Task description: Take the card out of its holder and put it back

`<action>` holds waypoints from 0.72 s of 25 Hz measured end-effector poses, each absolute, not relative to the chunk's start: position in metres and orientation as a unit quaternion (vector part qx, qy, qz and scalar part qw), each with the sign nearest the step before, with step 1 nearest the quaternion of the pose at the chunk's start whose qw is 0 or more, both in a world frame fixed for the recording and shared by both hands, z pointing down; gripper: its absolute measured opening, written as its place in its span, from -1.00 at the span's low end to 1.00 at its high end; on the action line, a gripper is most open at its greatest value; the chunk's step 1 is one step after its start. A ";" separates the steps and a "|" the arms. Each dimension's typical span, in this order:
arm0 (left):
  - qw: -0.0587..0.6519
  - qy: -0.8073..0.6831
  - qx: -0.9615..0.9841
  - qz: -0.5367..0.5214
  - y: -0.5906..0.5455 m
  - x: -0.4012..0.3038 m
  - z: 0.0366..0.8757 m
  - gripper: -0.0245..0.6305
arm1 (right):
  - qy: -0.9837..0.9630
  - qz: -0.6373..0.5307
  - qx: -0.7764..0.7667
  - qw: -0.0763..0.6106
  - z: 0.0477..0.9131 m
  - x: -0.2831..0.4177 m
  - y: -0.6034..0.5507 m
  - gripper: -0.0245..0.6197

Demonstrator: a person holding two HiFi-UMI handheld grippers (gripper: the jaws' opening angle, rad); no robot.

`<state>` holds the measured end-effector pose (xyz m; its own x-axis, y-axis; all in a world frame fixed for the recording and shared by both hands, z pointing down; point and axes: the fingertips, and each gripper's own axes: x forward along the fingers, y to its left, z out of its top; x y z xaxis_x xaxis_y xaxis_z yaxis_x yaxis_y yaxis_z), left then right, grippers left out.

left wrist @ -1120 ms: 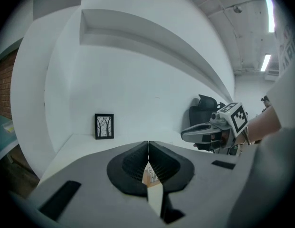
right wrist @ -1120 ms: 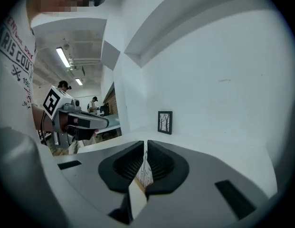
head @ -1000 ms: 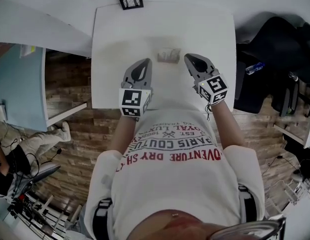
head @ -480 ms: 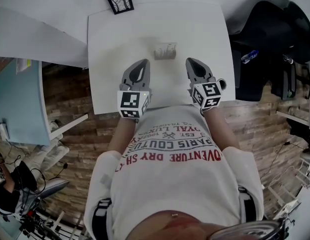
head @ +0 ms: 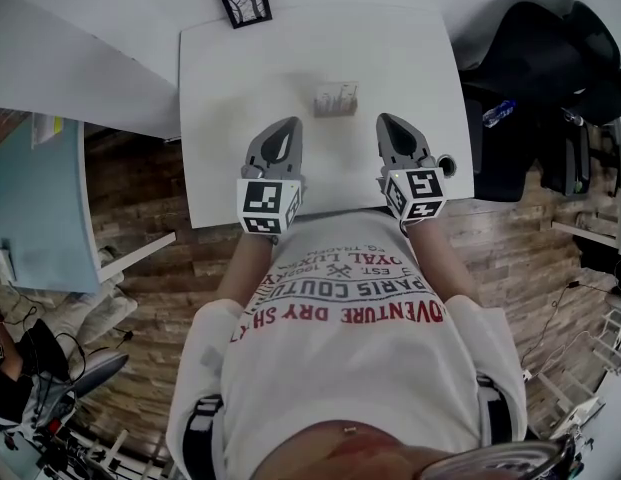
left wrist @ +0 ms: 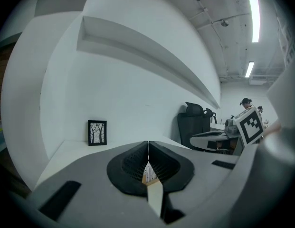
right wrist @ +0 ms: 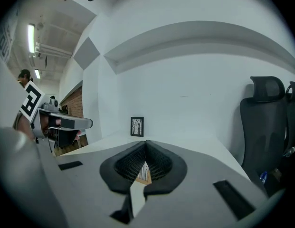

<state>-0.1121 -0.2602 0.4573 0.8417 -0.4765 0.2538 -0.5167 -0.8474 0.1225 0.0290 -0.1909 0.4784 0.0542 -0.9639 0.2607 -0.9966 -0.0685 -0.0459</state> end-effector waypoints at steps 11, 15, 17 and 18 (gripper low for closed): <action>0.096 -0.278 0.950 0.099 -0.270 -0.120 0.456 -0.85 | -0.689 0.087 0.714 0.093 0.474 0.021 -0.204 -0.85; 0.101 -0.282 0.949 0.102 -0.278 -0.122 0.463 -0.85 | -0.693 0.083 0.709 0.100 0.476 0.018 -0.213 -0.85; 0.102 -0.284 0.948 0.103 -0.283 -0.122 0.466 -0.85 | -0.693 0.081 0.709 0.101 0.478 0.018 -0.218 -0.85; 0.103 -0.285 0.947 0.104 -0.286 -0.123 0.468 -0.85 | -0.694 0.081 0.708 0.102 0.480 0.018 -0.220 -0.85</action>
